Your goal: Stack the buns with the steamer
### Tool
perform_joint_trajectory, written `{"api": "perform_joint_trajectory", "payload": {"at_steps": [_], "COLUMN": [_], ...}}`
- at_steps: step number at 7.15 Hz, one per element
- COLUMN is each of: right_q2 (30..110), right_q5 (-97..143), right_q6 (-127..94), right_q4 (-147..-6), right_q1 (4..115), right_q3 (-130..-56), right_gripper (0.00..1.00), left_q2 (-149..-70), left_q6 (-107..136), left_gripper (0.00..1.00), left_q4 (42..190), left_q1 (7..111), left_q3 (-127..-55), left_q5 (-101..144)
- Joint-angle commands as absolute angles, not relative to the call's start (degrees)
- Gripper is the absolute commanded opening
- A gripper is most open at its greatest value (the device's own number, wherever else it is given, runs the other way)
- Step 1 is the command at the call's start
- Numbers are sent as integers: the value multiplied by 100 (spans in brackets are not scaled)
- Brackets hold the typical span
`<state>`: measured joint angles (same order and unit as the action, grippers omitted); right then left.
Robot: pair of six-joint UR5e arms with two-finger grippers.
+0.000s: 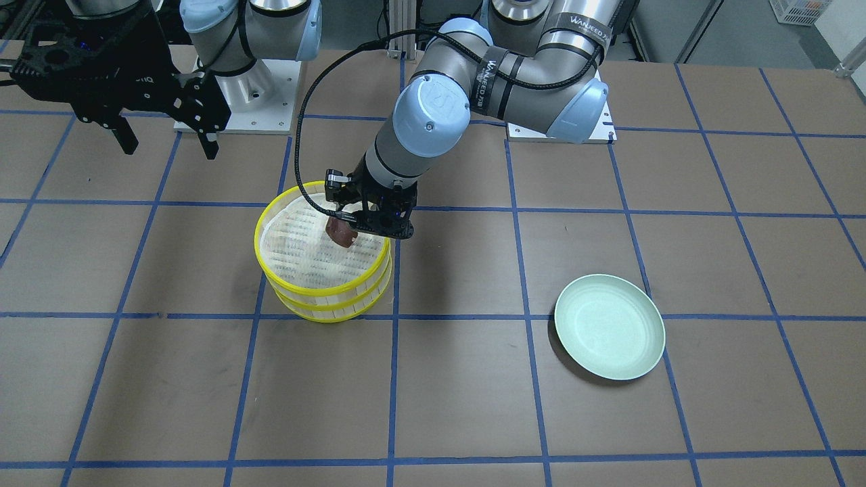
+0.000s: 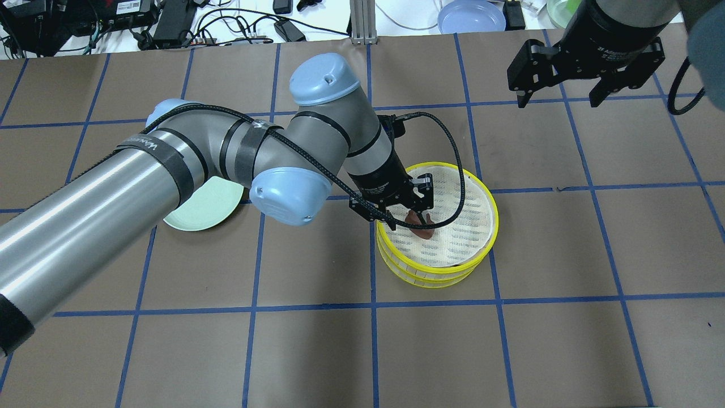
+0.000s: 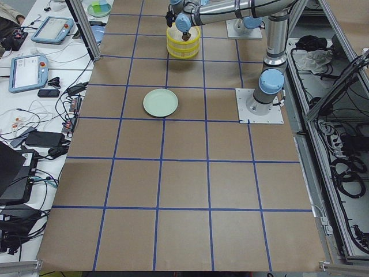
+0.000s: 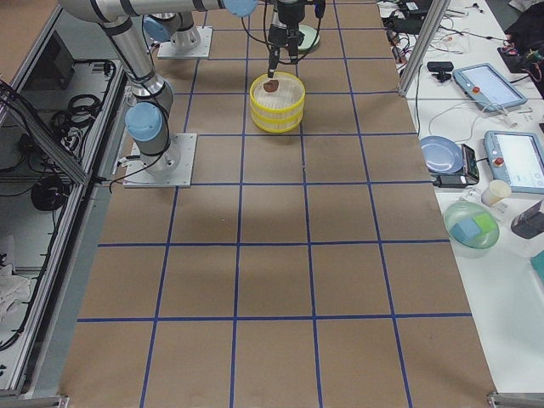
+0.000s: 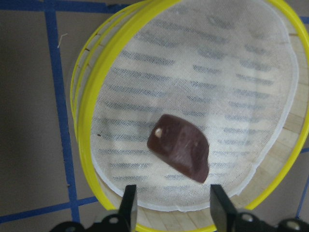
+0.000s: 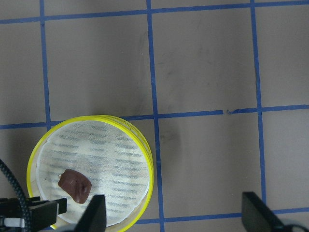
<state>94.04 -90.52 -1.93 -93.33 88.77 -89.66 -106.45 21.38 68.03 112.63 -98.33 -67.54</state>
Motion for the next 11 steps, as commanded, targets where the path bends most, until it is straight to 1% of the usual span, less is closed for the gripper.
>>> {"api": "perform_joint_trajectory", "payload": {"at_steps": [1, 2, 3, 4, 5, 6, 8, 11], "right_q2": [9335, 9256, 9307, 9325, 9282, 9273, 9255, 9255], "right_q5": [-8974, -8939, -9034, -8957, -8956, -8939, -9034, -9035], "right_q6": [-185, -176, -141, -202, -228, -481, -422, -413], "right_q4": [-9212, -9289, -9316, -9369, -9352, -8943, -8860, -8851], "right_q1": [8877, 8877, 8877, 8877, 8877, 8877, 8877, 8877], "right_q3": [-9244, -9472, -9466, -9370, -8873, -8555, -8561, -8561], "right_gripper": [100, 100, 100, 100, 100, 100, 100, 100], "left_q2": [-10381, -10293, -10170, -10021, -9898, -9688, -9248, -8948], "left_q6": [2110, 2066, 1952, 1185, 369, -179, -430, -431], "left_gripper": [100, 100, 100, 100, 100, 100, 100, 100], "left_q4": [6951, 7283, 7765, 8152, 8269, 8436, 8770, 8806], "left_q1": [11224, 11119, 10840, 10524, 10155, 9699, 9186, 8702], "left_q3": [-9678, -9424, -9083, -8775, -8650, -8631, -8631, -8675], "left_q5": [-7999, -8372, -8602, -8961, -9095, -9166, -9264, -9246]}}
